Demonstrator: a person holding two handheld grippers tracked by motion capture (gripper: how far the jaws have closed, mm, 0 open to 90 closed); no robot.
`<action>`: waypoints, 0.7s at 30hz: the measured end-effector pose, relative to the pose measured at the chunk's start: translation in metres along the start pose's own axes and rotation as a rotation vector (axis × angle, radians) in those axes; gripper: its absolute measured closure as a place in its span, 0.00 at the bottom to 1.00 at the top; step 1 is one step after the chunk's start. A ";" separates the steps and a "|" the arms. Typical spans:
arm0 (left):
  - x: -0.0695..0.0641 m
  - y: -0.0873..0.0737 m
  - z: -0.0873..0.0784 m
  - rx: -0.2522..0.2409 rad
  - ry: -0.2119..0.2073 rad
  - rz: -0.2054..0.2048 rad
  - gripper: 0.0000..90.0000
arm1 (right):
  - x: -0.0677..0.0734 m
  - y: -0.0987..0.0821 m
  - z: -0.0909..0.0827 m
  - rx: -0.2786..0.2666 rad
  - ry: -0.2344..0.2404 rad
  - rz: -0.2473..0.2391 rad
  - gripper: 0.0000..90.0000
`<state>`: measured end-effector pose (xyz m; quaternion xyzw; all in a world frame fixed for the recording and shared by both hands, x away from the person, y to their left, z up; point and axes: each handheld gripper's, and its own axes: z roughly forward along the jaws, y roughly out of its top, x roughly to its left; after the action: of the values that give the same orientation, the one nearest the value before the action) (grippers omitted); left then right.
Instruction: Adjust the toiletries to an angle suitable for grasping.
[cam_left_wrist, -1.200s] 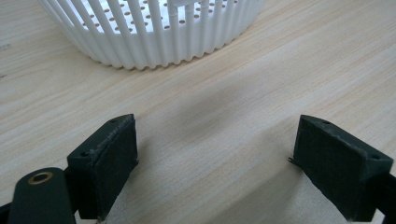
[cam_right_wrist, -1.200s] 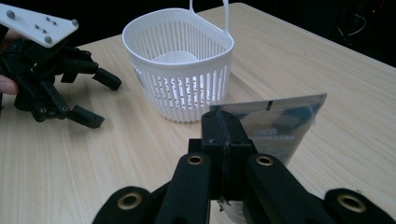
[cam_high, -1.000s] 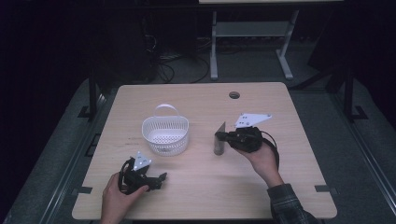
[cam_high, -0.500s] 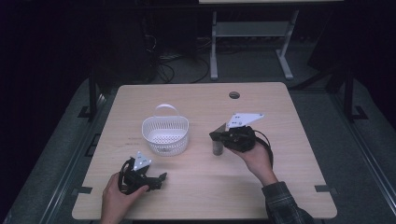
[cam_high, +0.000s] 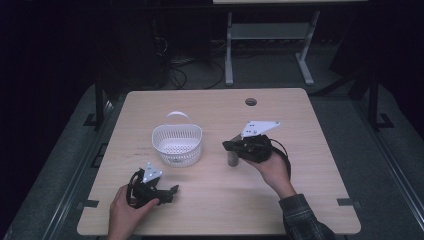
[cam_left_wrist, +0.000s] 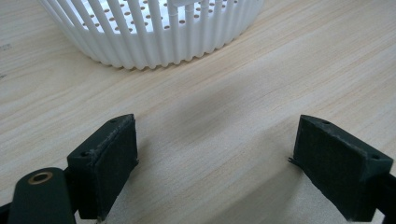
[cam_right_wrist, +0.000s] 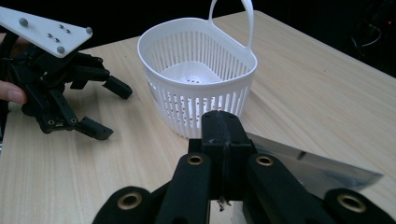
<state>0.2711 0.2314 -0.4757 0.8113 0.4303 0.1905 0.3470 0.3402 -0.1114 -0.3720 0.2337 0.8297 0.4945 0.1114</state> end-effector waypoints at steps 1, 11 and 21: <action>0.000 0.000 0.000 -0.001 0.000 0.000 0.14 | -0.001 0.000 -0.002 -0.005 -0.005 -0.001 1.00; 0.000 0.000 0.000 -0.001 0.000 0.000 0.14 | -0.007 -0.004 -0.024 -0.024 -0.062 0.027 0.80; 0.000 0.000 0.000 0.000 0.000 0.000 0.14 | -0.011 -0.011 -0.033 0.006 -0.129 0.114 0.37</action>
<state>0.2711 0.2313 -0.4757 0.8112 0.4303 0.1906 0.3470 0.3333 -0.1463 -0.3662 0.3122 0.8075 0.4817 0.1354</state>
